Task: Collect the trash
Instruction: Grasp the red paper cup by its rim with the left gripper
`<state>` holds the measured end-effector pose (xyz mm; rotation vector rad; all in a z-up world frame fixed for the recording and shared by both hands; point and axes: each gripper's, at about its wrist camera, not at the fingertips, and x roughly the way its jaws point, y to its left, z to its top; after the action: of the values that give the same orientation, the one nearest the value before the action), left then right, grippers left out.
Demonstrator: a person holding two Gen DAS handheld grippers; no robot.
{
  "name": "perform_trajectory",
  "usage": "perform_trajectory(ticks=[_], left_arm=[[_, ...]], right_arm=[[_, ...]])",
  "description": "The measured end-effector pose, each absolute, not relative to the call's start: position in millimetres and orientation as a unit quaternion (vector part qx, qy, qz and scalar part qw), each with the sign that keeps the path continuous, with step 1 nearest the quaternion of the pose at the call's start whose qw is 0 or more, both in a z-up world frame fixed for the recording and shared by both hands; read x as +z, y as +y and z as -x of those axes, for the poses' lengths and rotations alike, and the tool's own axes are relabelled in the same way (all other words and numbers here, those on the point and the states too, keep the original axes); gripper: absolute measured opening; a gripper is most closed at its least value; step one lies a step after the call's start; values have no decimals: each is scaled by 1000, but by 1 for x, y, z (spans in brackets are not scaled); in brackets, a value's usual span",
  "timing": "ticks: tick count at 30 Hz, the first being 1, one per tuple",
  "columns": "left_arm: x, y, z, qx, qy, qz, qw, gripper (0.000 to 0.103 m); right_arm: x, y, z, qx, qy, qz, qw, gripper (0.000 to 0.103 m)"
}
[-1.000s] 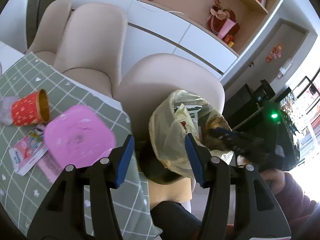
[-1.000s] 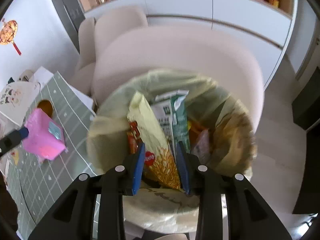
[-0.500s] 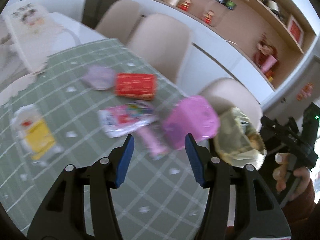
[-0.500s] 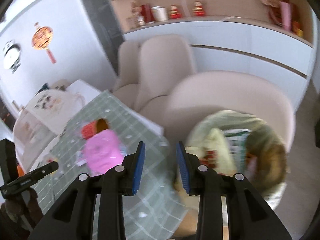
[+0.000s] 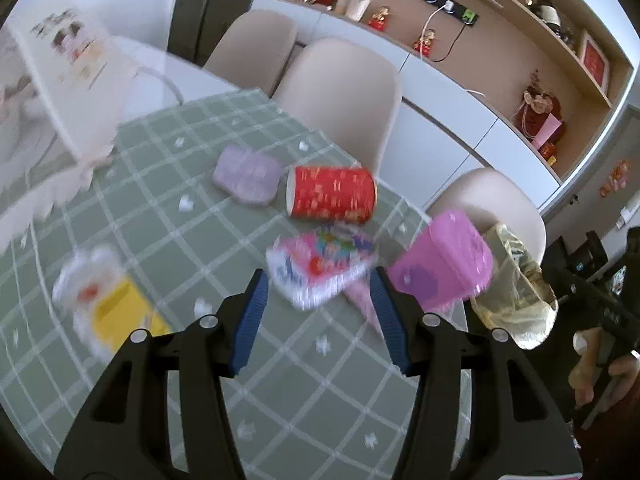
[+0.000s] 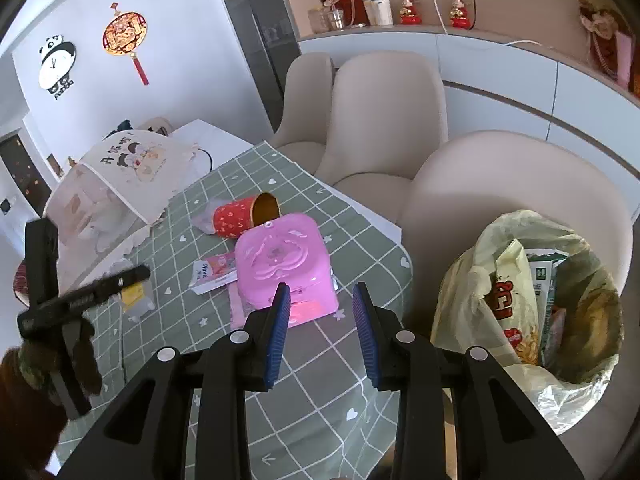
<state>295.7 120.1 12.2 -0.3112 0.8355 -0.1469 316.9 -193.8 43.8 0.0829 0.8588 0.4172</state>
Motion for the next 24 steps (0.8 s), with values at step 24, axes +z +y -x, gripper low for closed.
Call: perform_trajectory(ticks=[24], left_arm=[[-23, 44, -428, 49, 446, -35, 893, 48]], right_arm=[[5, -221, -357, 165, 454, -76, 872, 32]])
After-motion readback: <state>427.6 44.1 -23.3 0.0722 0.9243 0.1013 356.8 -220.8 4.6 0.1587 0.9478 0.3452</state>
